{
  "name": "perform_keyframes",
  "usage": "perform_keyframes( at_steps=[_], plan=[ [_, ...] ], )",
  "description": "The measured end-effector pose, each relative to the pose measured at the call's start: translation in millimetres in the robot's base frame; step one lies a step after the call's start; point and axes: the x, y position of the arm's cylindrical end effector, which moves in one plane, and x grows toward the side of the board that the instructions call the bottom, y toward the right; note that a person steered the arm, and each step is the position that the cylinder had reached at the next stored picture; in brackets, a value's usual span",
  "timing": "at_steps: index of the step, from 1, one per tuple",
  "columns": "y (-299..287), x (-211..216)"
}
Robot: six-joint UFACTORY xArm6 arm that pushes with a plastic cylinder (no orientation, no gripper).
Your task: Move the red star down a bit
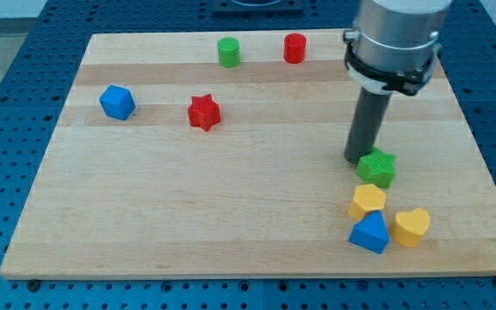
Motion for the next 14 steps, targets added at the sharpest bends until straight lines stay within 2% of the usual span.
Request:
perform_keyframes(
  at_steps=[3,4,5,6,8,9,10,11,12,14],
  plan=[
    [32,35],
    [30,22],
    [-7,-15],
    [-94,-20],
    [-306,-22],
    [-314,-59],
    [-295,-104],
    [-289,-126],
    [-289,-127],
    [-225,-124]
  ],
)
